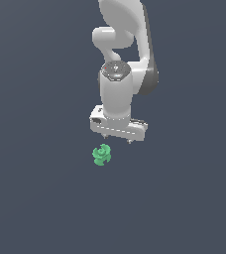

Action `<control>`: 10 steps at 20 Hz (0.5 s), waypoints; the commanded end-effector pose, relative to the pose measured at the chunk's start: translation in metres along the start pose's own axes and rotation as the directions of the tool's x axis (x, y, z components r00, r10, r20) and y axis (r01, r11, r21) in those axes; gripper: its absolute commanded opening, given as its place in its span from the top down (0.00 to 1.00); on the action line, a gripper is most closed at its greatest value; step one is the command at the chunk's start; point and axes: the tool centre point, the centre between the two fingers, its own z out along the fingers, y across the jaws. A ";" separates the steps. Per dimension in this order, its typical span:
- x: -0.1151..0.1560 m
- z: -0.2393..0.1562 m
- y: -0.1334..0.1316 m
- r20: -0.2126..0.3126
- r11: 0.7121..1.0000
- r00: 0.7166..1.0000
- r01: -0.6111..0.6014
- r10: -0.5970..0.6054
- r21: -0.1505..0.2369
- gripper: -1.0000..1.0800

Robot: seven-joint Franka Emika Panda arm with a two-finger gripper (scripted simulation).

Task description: Pick up the object and move it to a goal position.

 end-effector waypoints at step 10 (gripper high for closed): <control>0.015 0.027 0.032 0.002 0.936 0.936 -0.351 0.351 -0.021 0.04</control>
